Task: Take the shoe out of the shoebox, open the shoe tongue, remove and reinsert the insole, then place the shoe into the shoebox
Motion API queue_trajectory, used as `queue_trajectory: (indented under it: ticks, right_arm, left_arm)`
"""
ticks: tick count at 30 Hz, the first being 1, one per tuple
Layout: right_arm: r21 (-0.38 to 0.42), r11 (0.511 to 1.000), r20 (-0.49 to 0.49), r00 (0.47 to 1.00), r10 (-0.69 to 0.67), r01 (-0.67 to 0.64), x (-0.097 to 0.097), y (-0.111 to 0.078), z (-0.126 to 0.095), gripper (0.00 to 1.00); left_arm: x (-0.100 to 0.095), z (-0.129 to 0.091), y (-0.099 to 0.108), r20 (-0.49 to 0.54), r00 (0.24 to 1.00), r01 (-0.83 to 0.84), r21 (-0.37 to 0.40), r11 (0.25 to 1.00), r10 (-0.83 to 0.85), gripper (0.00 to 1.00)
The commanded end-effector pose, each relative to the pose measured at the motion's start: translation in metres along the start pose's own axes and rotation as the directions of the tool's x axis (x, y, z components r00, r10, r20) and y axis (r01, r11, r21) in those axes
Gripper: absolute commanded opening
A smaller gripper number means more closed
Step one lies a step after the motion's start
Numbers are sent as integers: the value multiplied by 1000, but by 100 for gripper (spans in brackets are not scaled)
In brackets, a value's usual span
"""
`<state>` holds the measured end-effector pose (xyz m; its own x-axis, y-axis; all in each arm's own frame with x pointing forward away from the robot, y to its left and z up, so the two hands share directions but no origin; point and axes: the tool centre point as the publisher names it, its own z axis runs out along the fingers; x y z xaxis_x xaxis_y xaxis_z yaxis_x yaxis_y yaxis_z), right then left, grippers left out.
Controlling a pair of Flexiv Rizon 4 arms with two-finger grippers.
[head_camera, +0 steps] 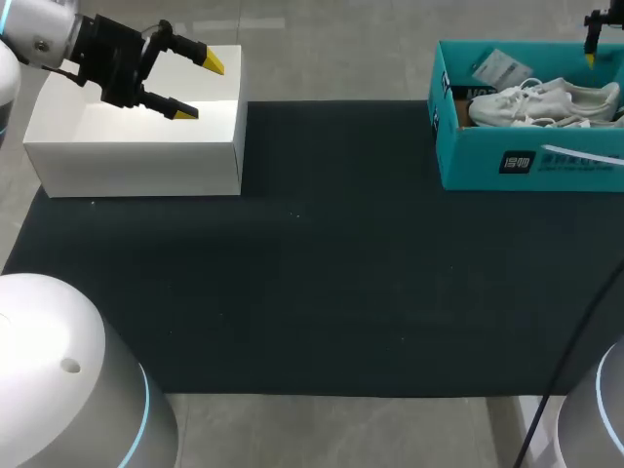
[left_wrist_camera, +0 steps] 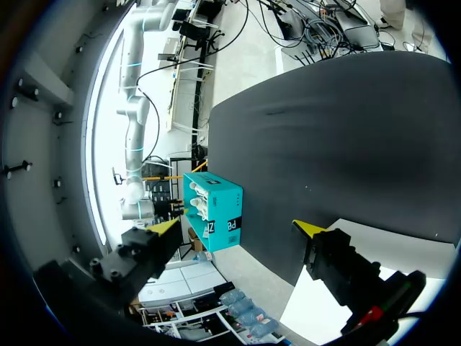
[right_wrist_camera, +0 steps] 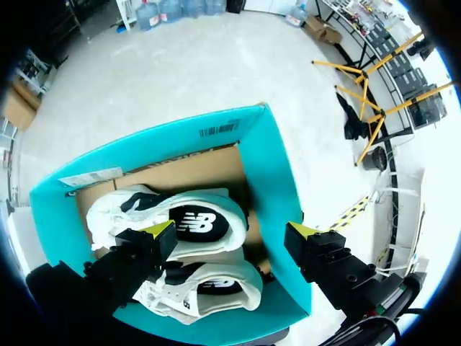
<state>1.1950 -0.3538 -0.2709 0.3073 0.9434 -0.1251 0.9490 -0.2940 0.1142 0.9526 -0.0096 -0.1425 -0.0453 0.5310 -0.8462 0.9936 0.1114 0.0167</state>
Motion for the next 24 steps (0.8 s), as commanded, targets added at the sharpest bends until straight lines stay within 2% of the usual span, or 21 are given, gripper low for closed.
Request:
queue_trajectory:
  ticks: [1,9,16,24]
  right_arm:
    - [-80,997,-16,1000,-5,4,5,-21,-30,100]
    - [-134,991,-51,999,-9,2,21,-44,-54,100]
    - [-133,991,-73,997,18,-27,32,-77,-61,100]
    - [-129,991,-69,997,39,-48,42,-104,-70,100]
  left_arm:
    - [0,0,1,-3,1000,0,2,1000,0,100]
    - [0,0,1,-3,1000,0,2,1000,0,100]
    - [0,0,1,-3,1000,0,2,1000,0,100]
    - [0,0,1,-3,1000,0,2,1000,0,100]
